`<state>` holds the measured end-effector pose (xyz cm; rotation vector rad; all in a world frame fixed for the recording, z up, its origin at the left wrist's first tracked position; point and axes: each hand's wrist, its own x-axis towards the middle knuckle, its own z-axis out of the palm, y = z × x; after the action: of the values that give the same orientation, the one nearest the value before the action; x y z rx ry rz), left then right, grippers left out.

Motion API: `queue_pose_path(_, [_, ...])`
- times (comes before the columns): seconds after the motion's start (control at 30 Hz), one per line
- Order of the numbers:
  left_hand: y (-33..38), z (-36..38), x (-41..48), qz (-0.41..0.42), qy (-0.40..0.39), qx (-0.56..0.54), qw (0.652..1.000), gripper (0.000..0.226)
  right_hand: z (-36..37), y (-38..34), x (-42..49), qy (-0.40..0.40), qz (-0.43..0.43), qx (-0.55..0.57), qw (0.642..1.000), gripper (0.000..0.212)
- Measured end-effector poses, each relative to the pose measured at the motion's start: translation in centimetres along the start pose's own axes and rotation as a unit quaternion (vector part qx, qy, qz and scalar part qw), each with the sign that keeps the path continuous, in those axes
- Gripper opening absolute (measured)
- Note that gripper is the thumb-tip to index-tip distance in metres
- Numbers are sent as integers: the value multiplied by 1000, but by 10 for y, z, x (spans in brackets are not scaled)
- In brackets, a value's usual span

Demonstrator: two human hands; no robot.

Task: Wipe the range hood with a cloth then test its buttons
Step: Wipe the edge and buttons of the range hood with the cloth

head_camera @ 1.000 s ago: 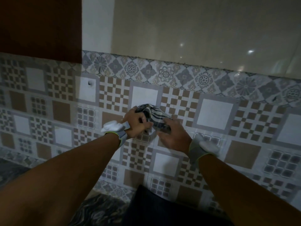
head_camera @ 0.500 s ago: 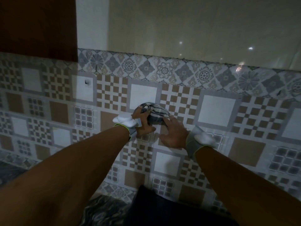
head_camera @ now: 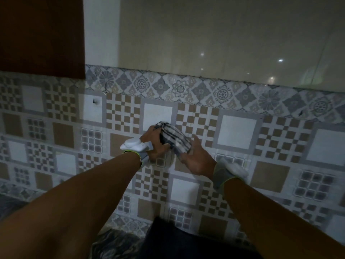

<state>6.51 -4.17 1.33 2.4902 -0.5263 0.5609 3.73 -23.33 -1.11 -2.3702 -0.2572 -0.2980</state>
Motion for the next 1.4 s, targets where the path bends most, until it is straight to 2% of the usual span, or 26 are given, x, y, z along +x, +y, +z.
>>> queue_pose_path(0.03, [4, -6, -2, 2, 6, -6, 1000, 73, -3, 3, 2, 6, 5, 17, 1000, 114])
queue_pose_path(0.07, [7, -10, -3, 5, 13, -15, 1000, 76, -7, -4, -3, 11, 7, 34, 999, 113])
queue_pose_path(0.17, [18, -23, -9, 30, 44, -26, 998, 81, -16, -21, -18, 12, -17, 40, 999, 82])
queue_pose_path(0.23, [27, -30, -12, 43, 58, -36, 997, 74, -21, -27, -20, 26, -66, 38, 997, 59])
queue_pose_path(0.37, [41, -44, -15, 67, 86, -44, 993, 57, -38, -45, -28, 86, -90, 69, 990, 49])
queue_pose_path(0.5, [53, -54, -18, 75, 114, -67, 988, 47, -50, -50, -28, 116, -46, 43, 991, 72])
queue_pose_path(0.57, [62, -63, -19, 76, 139, -87, 984, 39, -61, -56, -29, 122, -24, 28, 992, 77])
queue_pose_path(0.67, [76, -80, -19, 93, 153, -109, 978, 29, -84, -79, -46, 148, -17, 11, 989, 70])
queue_pose_path(0.77, [94, -98, -20, 122, 126, -117, 978, 21, -107, -97, -59, 136, -14, 28, 990, 66])
queue_pose_path(1.0, [149, -136, -31, 151, 65, -178, 970, 27, -153, -153, -95, 83, -22, 119, 989, 58])
queue_pose_path(1.1, [173, -148, -35, 155, 55, -210, 964, 29, -173, -165, -109, 71, -6, 108, 992, 42])
queue_pose_path(1.23, [210, -170, -44, 156, 74, -251, 953, 22, -203, -180, -133, 112, -27, 95, 989, 24])
queue_pose_path(1.4, [250, -194, -48, 118, 126, -323, 931, 16, -233, -190, -172, 202, -77, 39, 976, 25])
